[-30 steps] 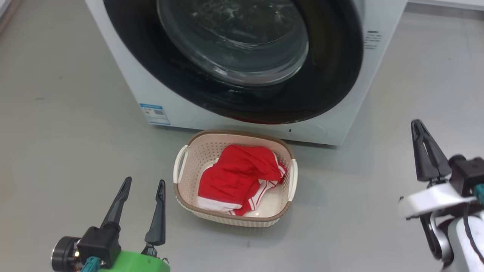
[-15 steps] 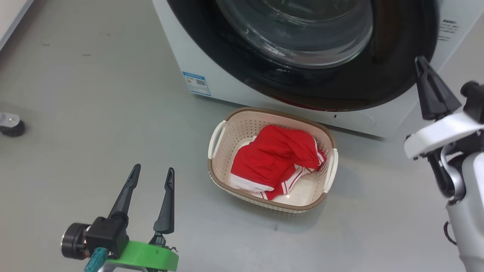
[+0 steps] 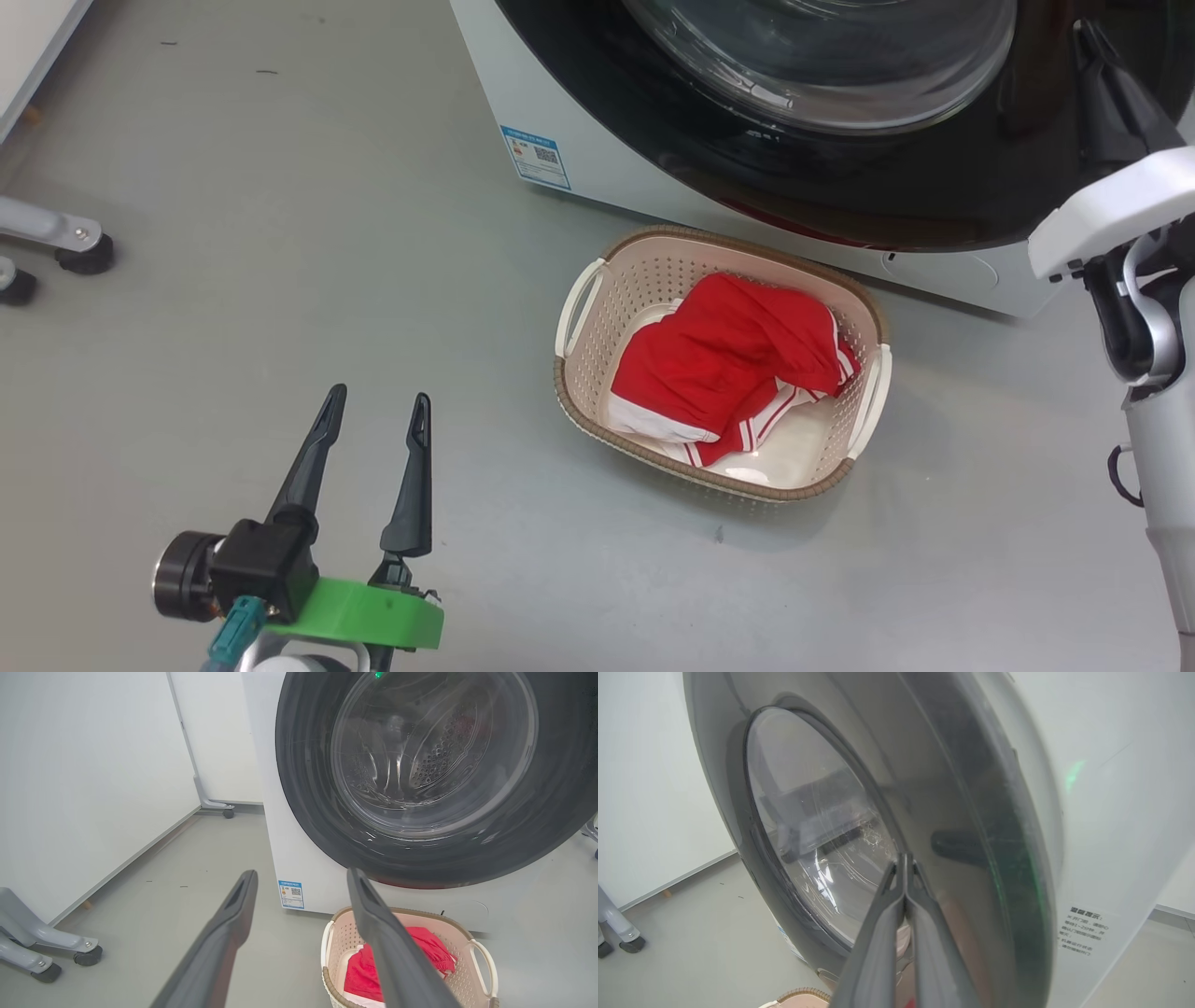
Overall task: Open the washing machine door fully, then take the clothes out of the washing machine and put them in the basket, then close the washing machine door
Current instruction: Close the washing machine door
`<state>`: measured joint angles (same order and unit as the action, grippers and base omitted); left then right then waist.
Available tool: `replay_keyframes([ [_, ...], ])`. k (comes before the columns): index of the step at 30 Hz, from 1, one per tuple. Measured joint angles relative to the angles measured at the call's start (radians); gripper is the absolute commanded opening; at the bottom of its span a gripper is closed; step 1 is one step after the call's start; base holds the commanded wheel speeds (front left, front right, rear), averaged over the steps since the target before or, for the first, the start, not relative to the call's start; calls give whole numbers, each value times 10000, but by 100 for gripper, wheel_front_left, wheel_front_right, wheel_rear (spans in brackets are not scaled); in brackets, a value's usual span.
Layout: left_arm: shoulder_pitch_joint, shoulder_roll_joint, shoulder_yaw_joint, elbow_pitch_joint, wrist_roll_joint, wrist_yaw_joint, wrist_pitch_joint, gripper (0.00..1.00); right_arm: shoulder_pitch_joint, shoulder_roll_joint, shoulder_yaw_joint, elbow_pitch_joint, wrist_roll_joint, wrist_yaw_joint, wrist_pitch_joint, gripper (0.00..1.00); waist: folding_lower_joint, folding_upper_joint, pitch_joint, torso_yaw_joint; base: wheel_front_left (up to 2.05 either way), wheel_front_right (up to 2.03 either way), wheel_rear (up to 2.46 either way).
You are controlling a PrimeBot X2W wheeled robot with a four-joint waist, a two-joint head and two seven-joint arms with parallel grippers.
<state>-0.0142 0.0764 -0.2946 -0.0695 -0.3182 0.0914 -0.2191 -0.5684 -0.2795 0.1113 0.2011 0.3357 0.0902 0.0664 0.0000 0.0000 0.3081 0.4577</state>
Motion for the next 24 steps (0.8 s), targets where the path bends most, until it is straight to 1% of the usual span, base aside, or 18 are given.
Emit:
replay_keyframes([
  [10, -271, -73, -54, 153, -69, -15, -111, 100, -772, -198, -19, 621, 0, 58, 107, 0, 0, 0, 189, 113, 0, 0, 0],
  [14, -297, -88, -71, 226, -69, -17, -115, 100, -934, -299, -90, 815, 0, 132, 107, 0, 0, 0, 209, 154, 0, 0, 0],
  [17, -369, -117, -219, 299, -71, -96, -125, 100, -1092, -502, -299, 945, 0, 130, 107, 0, 0, 0, 229, 237, 0, 0, 0],
  [22, -482, -201, -374, 399, -75, -184, -199, 100, -1524, -1097, -640, 1225, -15, 125, 105, 0, 0, 0, 282, 460, 0, 0, 0],
  [24, -482, -213, -382, 418, -109, -184, -199, 100, -1715, -1225, -709, 1315, -15, 125, 107, 0, 0, 0, 311, 553, 0, 0, 0],
])
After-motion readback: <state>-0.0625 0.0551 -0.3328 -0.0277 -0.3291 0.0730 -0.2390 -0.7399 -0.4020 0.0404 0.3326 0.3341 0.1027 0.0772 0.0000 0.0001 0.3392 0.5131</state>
